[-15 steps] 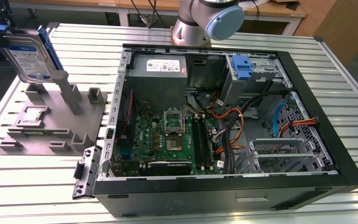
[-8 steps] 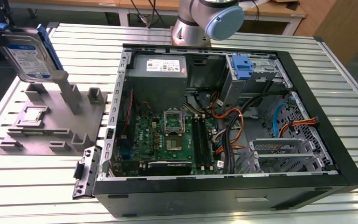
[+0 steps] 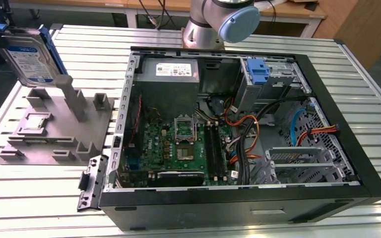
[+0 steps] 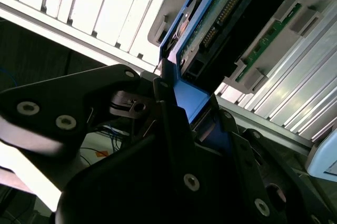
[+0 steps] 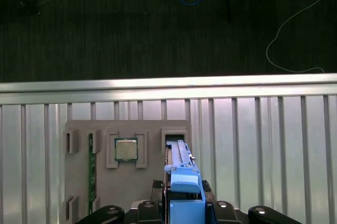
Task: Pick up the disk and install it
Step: 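Pick up the disk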
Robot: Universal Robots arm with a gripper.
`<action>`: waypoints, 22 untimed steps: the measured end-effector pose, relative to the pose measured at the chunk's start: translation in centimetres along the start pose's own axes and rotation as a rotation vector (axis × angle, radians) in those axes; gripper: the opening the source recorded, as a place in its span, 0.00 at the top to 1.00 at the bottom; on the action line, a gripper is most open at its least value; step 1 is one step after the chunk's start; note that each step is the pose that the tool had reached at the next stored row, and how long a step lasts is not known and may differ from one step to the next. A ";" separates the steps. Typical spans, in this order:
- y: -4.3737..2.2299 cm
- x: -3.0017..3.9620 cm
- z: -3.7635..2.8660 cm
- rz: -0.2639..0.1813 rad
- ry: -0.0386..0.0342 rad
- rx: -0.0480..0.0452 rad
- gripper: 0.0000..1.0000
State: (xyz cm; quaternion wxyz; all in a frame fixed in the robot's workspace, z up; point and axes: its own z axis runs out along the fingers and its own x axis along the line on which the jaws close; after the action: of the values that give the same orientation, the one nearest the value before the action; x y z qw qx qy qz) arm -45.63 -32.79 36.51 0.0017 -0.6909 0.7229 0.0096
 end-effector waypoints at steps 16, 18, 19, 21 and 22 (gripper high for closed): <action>-0.03 -0.01 -0.40 0.000 0.0000 -0.0015 0.64; -0.03 -0.01 -0.44 0.000 0.0000 -0.0017 0.64; -0.08 -0.02 -1.25 0.000 0.0001 -0.0020 0.64; -0.08 -0.03 -1.41 0.000 -0.0002 -0.0019 0.64; -0.08 -0.03 -1.42 0.000 -0.0001 -0.0020 0.64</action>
State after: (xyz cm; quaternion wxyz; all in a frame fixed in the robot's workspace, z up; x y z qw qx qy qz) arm -45.53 -32.79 37.93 0.0011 -0.6909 0.7229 0.0104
